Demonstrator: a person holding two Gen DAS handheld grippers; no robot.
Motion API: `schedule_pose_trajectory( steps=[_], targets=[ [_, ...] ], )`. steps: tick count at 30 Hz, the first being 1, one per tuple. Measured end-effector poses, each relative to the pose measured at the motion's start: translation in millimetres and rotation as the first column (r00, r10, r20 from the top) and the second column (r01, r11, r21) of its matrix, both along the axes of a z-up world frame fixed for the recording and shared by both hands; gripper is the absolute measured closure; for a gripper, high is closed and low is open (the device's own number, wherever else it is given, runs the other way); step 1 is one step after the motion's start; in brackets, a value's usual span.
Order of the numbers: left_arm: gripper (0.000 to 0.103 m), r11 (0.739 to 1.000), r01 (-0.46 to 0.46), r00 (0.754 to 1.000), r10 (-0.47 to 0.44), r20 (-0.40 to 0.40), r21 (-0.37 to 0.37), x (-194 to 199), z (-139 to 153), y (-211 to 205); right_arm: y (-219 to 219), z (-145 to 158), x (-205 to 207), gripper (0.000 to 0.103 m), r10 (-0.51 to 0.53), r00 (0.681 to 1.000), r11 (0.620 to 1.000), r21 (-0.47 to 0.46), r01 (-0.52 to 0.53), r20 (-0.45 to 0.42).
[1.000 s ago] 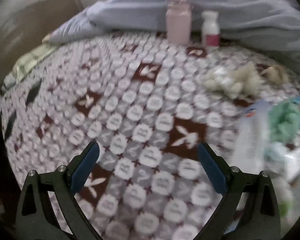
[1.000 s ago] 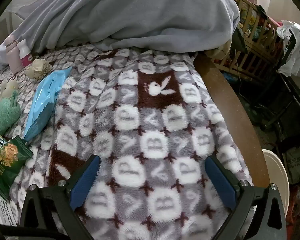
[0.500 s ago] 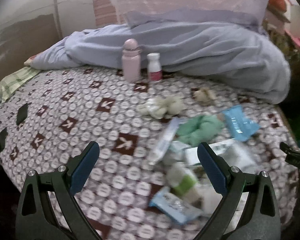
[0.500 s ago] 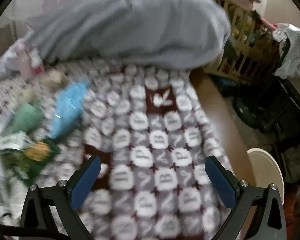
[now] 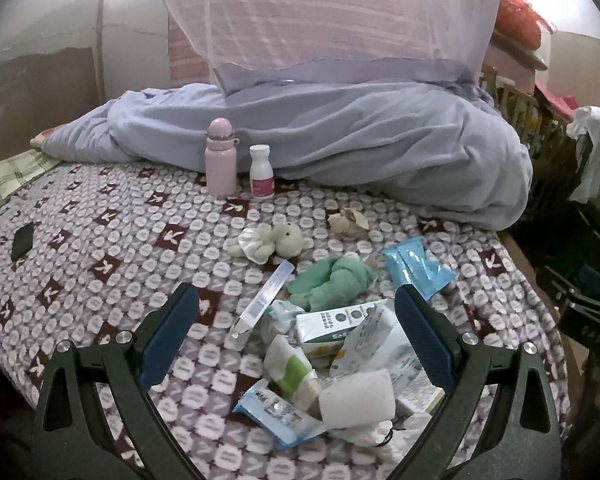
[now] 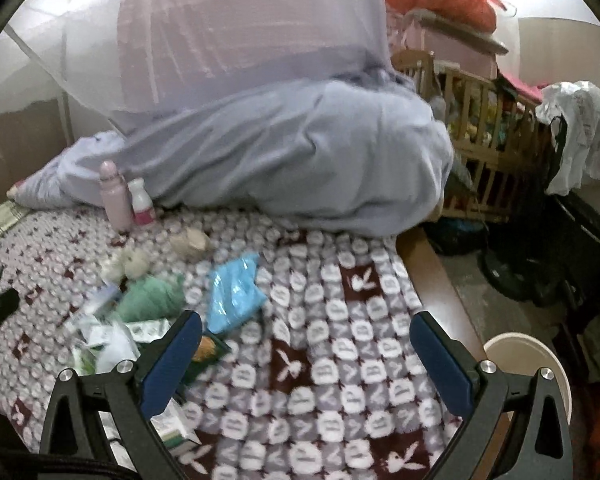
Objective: Collect trash
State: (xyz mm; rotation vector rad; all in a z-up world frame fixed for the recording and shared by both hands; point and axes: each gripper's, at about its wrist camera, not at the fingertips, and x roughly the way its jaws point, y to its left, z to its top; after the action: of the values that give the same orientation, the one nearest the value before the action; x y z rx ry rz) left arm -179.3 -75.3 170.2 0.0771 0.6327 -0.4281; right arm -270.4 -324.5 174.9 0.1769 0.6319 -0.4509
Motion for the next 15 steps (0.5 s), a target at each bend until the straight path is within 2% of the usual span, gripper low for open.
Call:
schedule_pose_trajectory(
  steps=[6, 15],
  targets=[
    [0.005, 1.000, -0.007, 1.000, 0.008, 0.005, -0.026, -2, 2, 1, 8, 11, 1, 0.000, 0.026, 1.000, 1.000, -0.010, -0.026, 0.013],
    [0.005, 1.000, -0.016, 0.999, 0.017, 0.029, -0.024, -3, 5, 1, 16, 20, 0, 0.000, 0.047, 0.998, 0.999, -0.010, -0.047, 0.037]
  ],
)
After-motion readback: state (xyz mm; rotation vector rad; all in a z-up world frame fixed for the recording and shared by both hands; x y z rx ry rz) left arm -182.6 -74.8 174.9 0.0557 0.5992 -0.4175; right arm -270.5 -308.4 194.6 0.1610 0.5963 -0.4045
